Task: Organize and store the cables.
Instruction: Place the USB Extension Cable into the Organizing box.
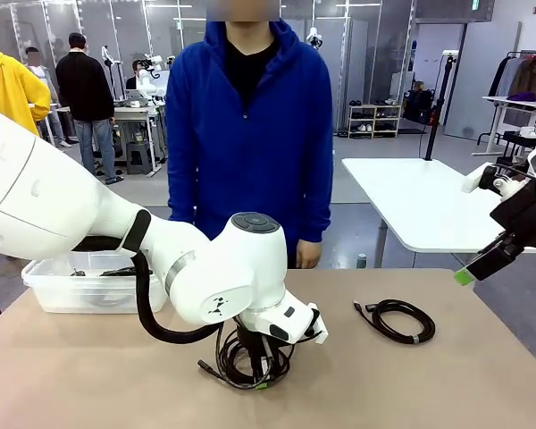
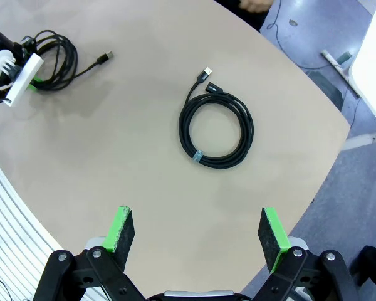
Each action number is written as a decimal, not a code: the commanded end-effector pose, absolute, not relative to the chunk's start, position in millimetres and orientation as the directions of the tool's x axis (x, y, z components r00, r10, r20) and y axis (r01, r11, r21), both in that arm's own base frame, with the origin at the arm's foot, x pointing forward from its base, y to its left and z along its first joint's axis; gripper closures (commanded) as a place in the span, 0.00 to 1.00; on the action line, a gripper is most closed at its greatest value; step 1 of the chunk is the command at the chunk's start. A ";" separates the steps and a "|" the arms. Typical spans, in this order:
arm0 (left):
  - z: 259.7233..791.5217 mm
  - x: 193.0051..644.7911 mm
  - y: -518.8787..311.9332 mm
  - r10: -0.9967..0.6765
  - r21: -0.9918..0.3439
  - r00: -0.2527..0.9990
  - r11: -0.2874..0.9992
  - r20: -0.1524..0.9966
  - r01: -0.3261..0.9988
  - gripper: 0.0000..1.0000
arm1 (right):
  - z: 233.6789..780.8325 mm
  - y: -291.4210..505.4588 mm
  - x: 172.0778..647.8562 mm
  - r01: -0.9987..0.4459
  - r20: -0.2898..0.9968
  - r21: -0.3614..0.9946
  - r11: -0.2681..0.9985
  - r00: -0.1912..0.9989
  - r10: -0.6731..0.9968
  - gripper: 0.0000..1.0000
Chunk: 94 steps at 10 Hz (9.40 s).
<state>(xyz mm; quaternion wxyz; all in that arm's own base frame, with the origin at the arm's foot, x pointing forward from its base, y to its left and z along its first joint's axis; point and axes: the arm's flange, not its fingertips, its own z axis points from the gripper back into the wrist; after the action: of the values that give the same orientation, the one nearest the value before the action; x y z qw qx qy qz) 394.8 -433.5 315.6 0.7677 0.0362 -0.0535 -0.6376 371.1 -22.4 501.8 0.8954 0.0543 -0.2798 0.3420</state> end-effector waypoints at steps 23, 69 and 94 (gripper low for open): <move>541.2 463.9 -182.9 -0.988 0.248 -0.135 -0.114 0.072 0.962 0.88 | 502.1 -22.8 370.8 -0.639 0.536 -0.094 0.764 0.614 0.580 0.00; 491.5 557.2 -48.5 -0.878 0.107 0.446 0.468 0.174 0.877 0.00 | 501.6 -22.6 371.1 -0.643 0.538 -0.094 0.760 0.610 0.582 0.00; 530.6 384.5 -16.8 -0.736 0.080 0.506 0.597 0.450 0.798 0.00 | 385.0 39.0 508.2 -0.967 0.100 -0.093 0.239 0.230 0.968 0.00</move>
<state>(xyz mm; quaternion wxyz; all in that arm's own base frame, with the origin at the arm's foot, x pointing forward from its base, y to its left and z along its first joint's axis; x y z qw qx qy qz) 381.3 -16.0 528.6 0.8597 -0.0729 -0.2292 -0.4506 501.5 40.1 390.1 0.7989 -0.0008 -0.0808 0.5961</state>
